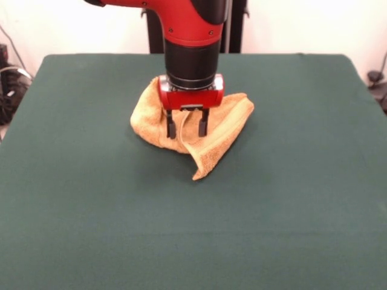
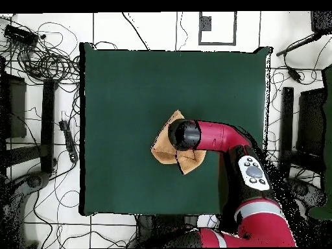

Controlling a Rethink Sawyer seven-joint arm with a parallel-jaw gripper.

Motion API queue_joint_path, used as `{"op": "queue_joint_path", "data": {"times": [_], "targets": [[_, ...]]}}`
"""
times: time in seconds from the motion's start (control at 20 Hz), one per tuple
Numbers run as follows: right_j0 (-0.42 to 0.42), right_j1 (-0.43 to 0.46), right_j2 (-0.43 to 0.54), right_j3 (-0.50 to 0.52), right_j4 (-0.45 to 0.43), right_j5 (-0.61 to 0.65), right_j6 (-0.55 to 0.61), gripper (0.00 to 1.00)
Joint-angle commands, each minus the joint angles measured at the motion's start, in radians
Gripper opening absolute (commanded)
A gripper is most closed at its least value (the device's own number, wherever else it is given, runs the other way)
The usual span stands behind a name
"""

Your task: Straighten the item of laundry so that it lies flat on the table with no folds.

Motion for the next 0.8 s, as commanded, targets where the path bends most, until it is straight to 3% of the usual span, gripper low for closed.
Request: {"op": "queue_joint_path", "data": {"times": [0.05, 0.75, 0.8], "targets": [[0.018, 0.005, 0.043, 0.073, 0.016, 0.002, 0.125, 1.00], [0.017, 0.007, 0.045, 0.066, 0.009, 0.018, 0.107, 1.00], [0.015, 0.007, 0.046, 0.066, 0.011, 0.020, 0.107, 0.00]]}}
